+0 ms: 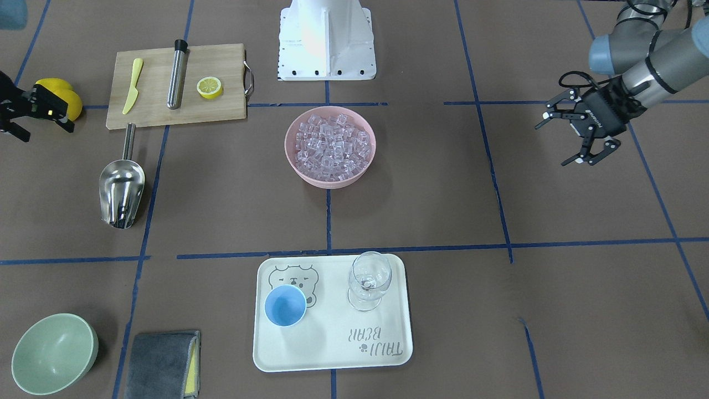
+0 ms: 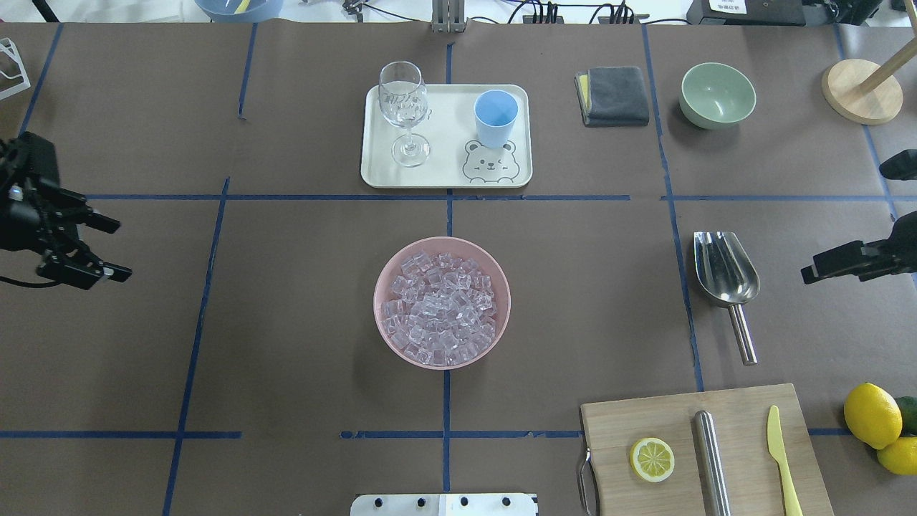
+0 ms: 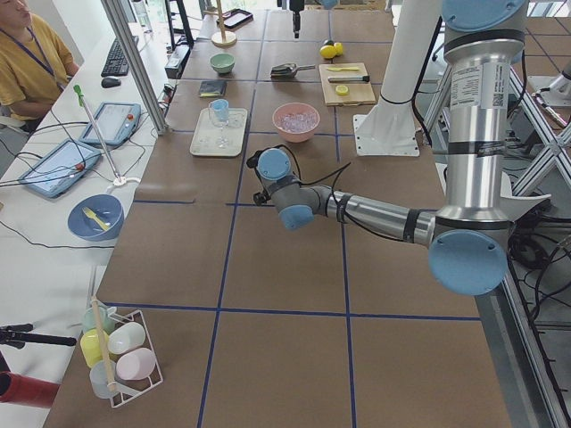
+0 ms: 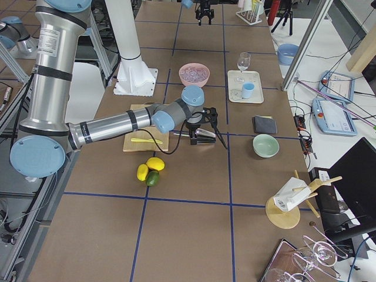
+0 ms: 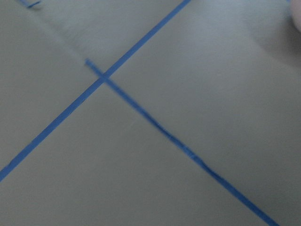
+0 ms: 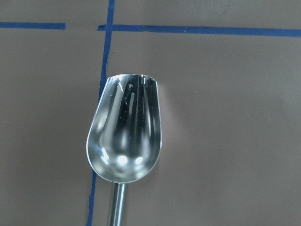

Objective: Put ice in cup with scoop
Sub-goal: 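Grasp the metal scoop handle with the right gripper while the left approaches the bowl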

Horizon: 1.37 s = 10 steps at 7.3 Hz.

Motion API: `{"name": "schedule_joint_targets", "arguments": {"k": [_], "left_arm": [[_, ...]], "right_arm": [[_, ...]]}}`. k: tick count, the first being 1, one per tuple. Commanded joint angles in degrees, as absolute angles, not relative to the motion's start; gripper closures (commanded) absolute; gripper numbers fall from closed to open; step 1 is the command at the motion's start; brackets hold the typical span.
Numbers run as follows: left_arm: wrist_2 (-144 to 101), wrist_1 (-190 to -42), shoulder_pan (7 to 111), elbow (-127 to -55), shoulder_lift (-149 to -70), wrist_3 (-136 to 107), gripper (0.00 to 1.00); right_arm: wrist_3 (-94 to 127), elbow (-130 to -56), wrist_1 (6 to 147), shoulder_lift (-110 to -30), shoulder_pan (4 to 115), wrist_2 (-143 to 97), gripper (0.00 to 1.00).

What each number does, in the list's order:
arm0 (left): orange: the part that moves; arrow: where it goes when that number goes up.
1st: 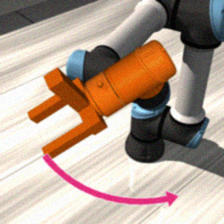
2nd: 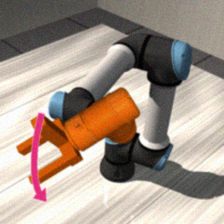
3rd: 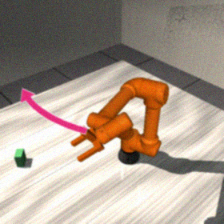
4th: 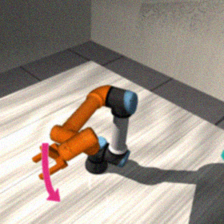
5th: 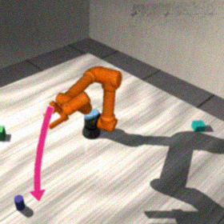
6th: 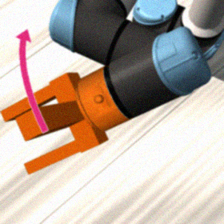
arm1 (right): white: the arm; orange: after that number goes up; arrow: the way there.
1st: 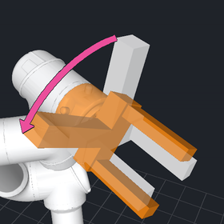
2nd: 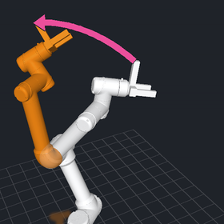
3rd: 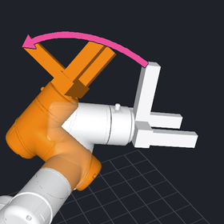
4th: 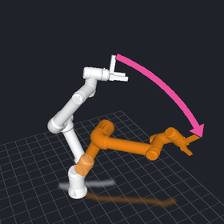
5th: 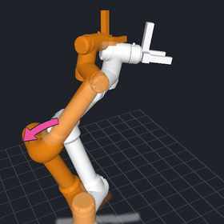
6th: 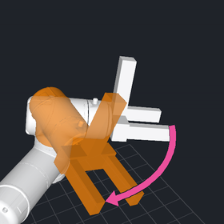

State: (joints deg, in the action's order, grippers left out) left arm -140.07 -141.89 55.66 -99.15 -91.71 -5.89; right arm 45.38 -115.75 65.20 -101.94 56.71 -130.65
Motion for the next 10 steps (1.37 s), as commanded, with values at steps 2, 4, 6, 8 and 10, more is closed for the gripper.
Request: {"name": "schedule_joint_targets", "arguments": {"k": [2,4,6,8,10], "left_arm": [[-134.5,-143.4,47.9,-96.6,-101.4,-6.1,0.00],[-131.9,-143.3,46.6,-96.9,-103.2,-6.0,0.00],[-131.8,-143.3,46.2,-96.7,-103.5,-6.1,0.00],[-132.2,-143.1,46.1,-96.3,-103.6,-6.1,0.00],[-131.9,-143.1,46.1,-96.8,-103.6,-6.1,0.00]], "right_arm": [[65.6,-119.3,60.9,-102.9,39.3,-116.1,0.00],[70.7,-119.6,60.8,-103.4,27.1,-98.6,0.00],[70.5,-119.3,57.1,-106.9,26.1,-96.4,0.04],[70.8,-112.7,47.2,-107.2,25.8,-94.8,0.04],[73.1,-112.6,46.5,-106.6,25.8,-93.7,0.08]]}}
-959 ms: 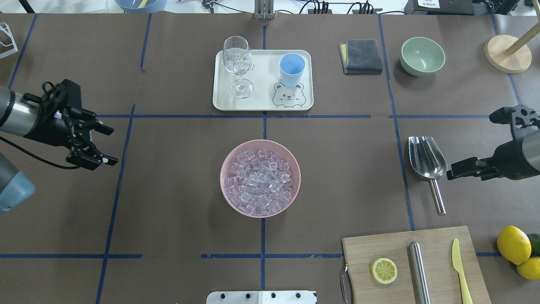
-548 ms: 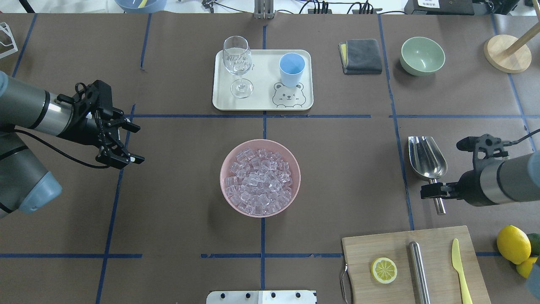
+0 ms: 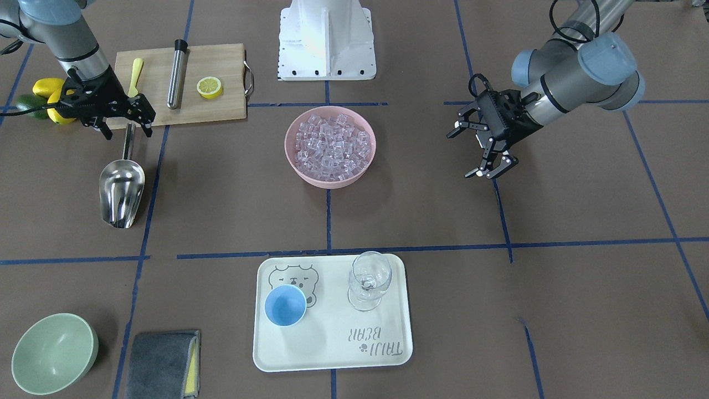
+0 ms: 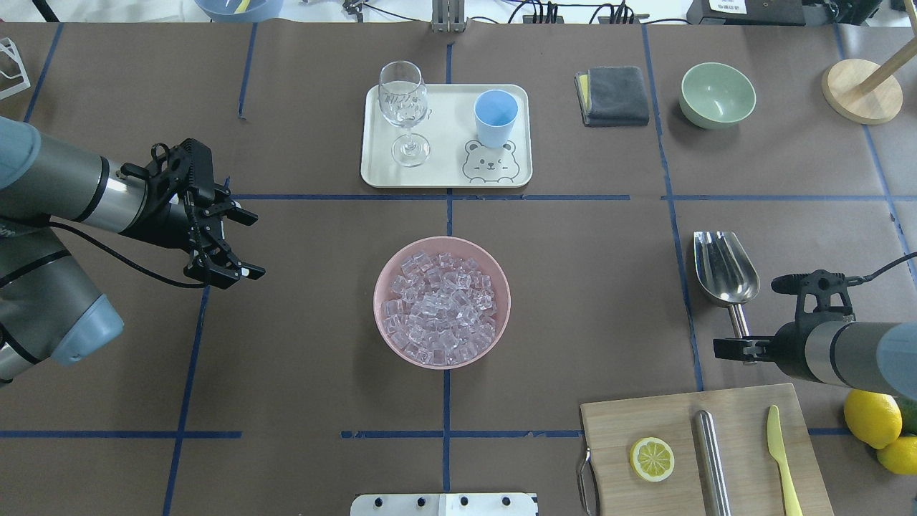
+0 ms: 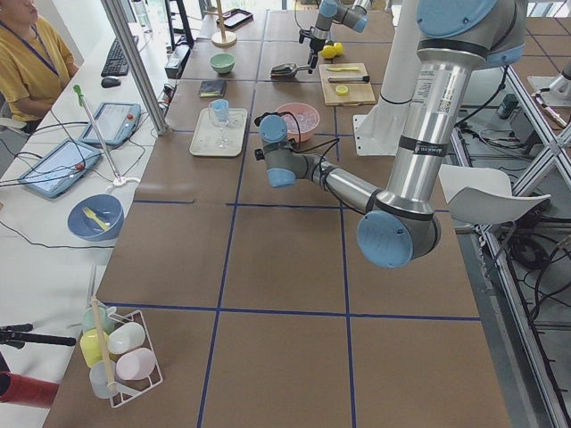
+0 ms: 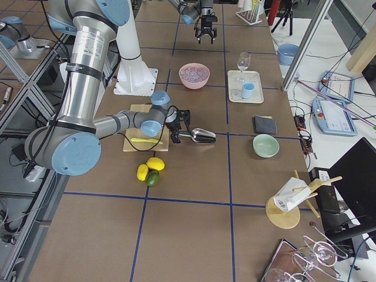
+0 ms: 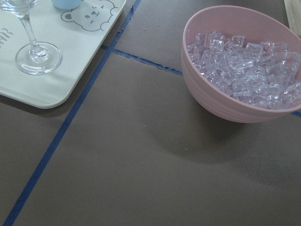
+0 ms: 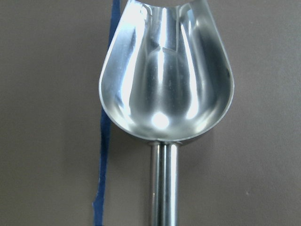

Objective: Put ice in cup with scoop
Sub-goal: 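Grasp the metal scoop handle with the right gripper while the left approaches the bowl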

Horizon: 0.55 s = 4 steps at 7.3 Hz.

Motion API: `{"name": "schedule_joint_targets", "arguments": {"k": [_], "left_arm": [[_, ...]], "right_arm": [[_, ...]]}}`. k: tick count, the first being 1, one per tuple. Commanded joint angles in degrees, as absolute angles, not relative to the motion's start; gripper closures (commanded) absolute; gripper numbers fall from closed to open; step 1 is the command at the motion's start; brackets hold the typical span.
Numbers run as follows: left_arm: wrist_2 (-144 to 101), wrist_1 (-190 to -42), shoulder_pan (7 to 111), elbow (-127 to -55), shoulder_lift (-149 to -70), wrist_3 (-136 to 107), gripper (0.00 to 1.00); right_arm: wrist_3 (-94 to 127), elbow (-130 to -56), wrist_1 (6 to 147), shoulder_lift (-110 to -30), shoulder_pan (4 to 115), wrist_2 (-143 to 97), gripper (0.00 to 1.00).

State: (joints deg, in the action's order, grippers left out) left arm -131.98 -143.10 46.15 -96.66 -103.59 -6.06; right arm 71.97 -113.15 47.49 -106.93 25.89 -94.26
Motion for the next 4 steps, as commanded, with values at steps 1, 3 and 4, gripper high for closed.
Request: {"name": "schedule_joint_targets", "arguments": {"k": [1,3,4], "left_arm": [[-132.0,-143.1,46.1,-96.6,-103.6,-6.1,0.00],[-132.5,-143.1,46.1,-96.2,-103.7,-6.1,0.00],[-132.4,-143.2,45.7,-96.3,-103.7,-6.1,0.00]], "right_arm": [[73.1,-112.6,46.6,-106.6,25.8,-93.8,0.38],[73.1,-112.8,46.6,-106.7,25.8,-93.8,1.00],[73.0,-113.4,46.8,-106.8,25.0,-94.0,1.00]]}}
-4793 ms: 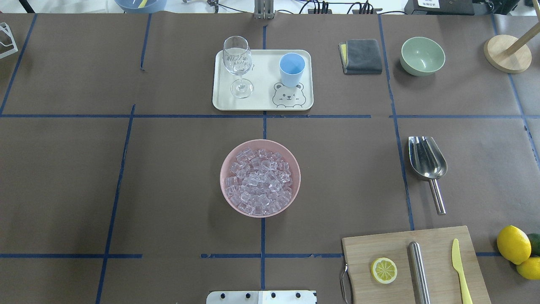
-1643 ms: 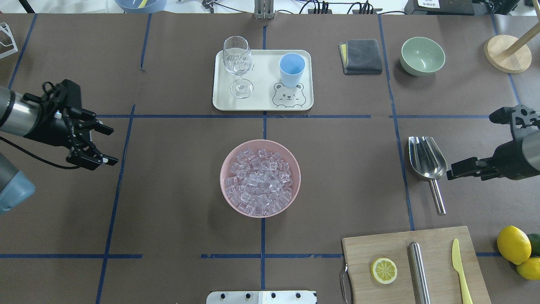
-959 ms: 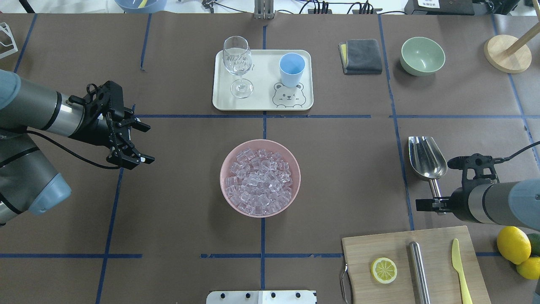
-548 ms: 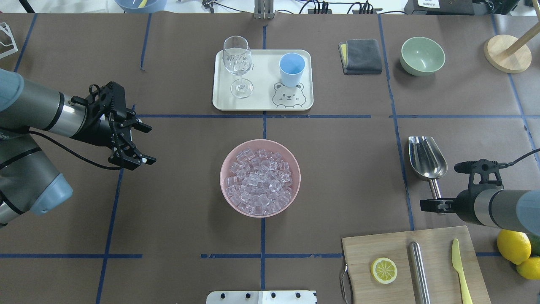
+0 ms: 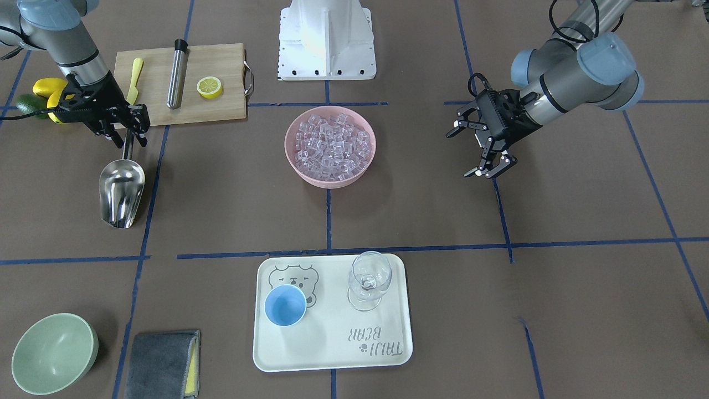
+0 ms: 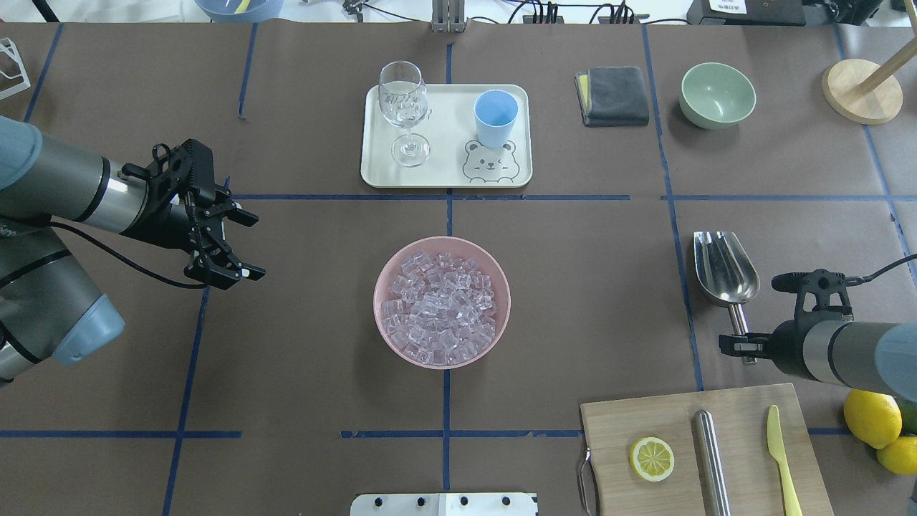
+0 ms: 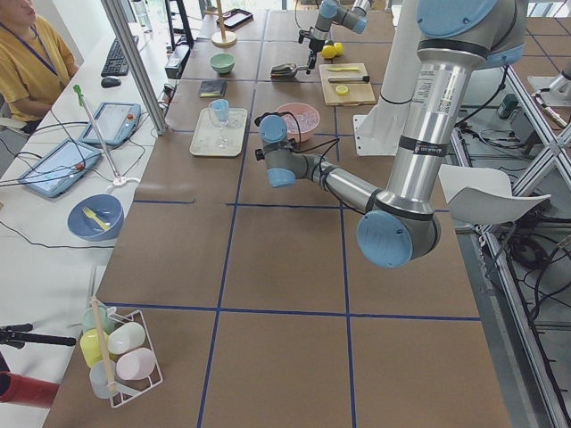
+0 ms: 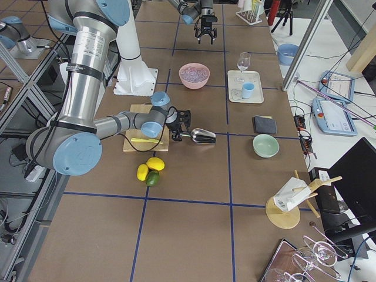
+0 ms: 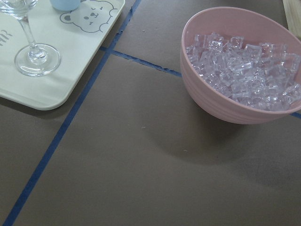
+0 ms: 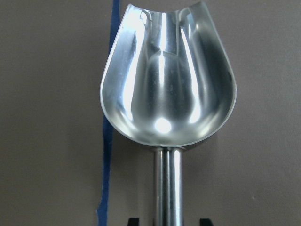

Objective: Put ice in cup with scoop

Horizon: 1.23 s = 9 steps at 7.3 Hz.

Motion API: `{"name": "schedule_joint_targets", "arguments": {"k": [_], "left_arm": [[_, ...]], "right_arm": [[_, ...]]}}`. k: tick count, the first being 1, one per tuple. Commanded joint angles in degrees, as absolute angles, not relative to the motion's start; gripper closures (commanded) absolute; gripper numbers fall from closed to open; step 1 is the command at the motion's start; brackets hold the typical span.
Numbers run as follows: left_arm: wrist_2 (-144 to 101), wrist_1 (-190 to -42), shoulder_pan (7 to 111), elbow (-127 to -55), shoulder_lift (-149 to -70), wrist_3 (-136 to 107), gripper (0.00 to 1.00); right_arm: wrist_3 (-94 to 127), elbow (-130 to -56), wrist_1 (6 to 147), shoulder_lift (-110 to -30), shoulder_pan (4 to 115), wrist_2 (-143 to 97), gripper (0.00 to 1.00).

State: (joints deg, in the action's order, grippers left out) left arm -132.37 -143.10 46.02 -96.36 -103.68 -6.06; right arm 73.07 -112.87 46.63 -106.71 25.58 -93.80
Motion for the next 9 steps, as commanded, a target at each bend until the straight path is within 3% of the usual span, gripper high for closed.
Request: {"name": "schedule_joint_targets", "arguments": {"k": [1,7,9], "left_arm": [[-131.2,-143.1,45.2,-96.9,-104.9,-6.1,0.00],[-126.6,-143.2,36.0,-93.5,-107.4,-5.4,0.00],[-126.2,-143.0,35.2,-92.0,-109.6,-5.4,0.00]], "right_arm": [[71.5,-113.9,46.8,-107.0,25.0,-94.2,1.00],[48.8,-125.4,51.9,-107.6,30.2,-99.7,1.00],[41.1,-126.7,59.7,-101.3,31.9,-105.4,1.00]]}}
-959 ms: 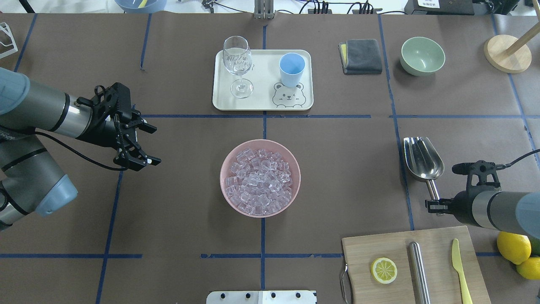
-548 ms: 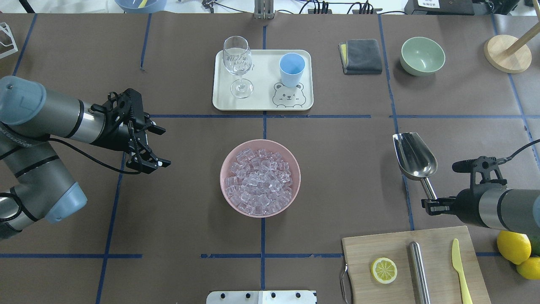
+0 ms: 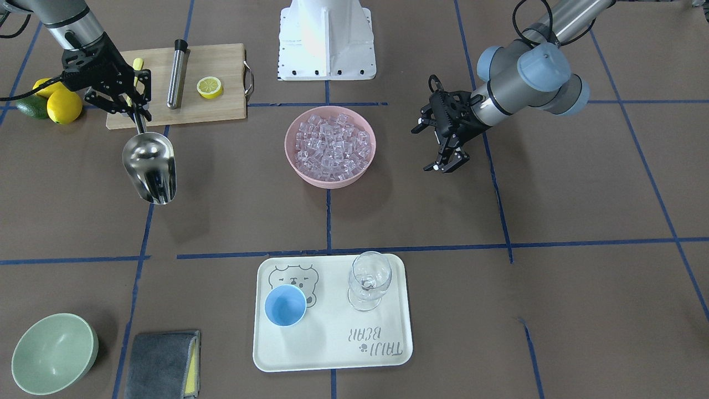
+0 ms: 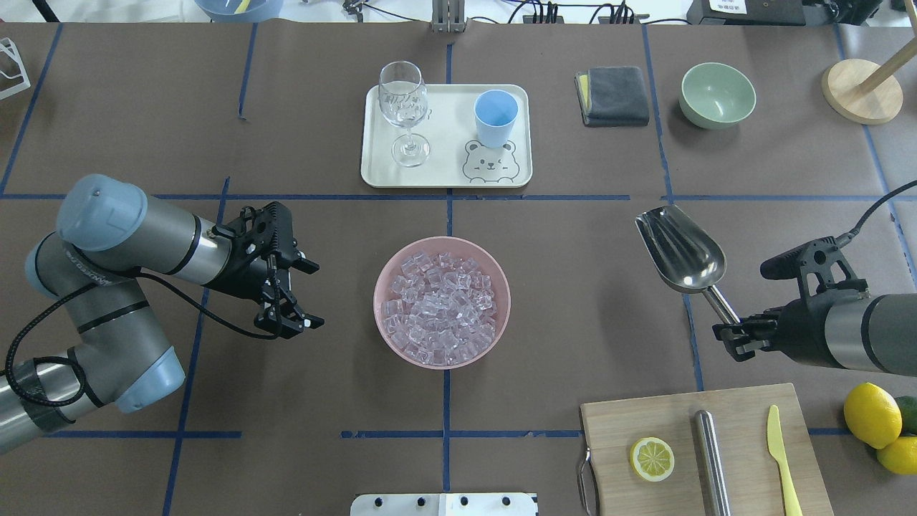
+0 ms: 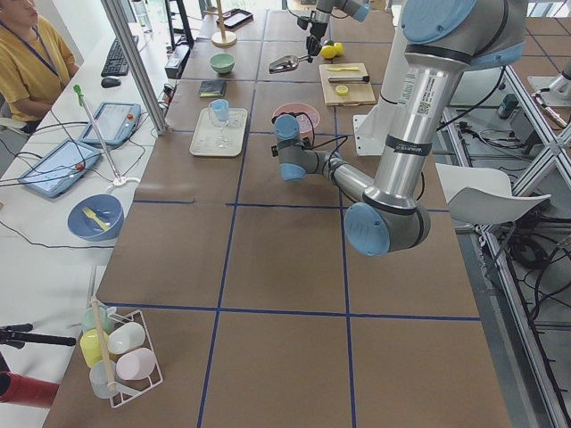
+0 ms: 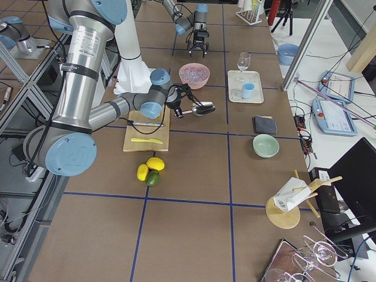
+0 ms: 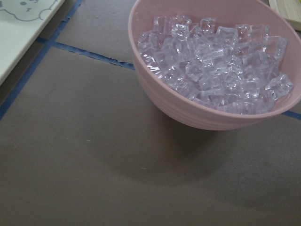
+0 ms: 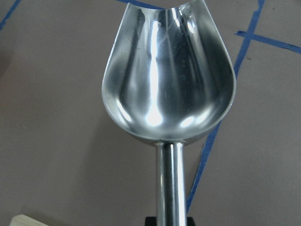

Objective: Put ice in cup with scoop

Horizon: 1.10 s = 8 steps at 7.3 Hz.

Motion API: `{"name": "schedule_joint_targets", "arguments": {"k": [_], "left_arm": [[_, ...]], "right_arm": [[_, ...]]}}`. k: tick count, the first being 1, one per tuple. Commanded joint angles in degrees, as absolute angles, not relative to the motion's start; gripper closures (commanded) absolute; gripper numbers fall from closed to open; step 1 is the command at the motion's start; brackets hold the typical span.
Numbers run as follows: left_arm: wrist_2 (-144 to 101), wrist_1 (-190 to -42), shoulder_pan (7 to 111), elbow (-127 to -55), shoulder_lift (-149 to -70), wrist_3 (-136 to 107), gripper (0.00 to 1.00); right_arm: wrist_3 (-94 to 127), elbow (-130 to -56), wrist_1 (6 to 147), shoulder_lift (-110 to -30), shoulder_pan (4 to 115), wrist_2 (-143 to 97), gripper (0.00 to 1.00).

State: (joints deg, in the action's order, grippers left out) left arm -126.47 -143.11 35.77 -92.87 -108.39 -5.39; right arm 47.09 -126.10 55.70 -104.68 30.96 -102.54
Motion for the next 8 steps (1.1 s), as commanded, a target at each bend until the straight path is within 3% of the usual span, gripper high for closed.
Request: {"name": "schedule_joint_targets", "arguments": {"k": [1,3,6,8], "left_arm": [[-126.0,-142.8,34.7,-89.4,-111.9,-5.4,0.00],[-125.9,-142.8,34.5,-88.9,-112.3,-5.5,0.00],[-123.5,-142.9,33.8,-88.1,-113.4,-5.5,0.00],[-123.5,-142.9,33.8,-87.8,-113.3,-5.5,0.00]], "right_arm": [[36.5,-127.2,64.3,-97.0,32.4,-106.1,1.00],[36.3,-130.0,76.9,-87.9,31.1,-106.8,1.00],[36.3,-130.9,102.0,-66.6,30.1,-109.7,1.00],[36.4,-131.0,108.1,-61.3,29.2,-109.7,1.00]]}}
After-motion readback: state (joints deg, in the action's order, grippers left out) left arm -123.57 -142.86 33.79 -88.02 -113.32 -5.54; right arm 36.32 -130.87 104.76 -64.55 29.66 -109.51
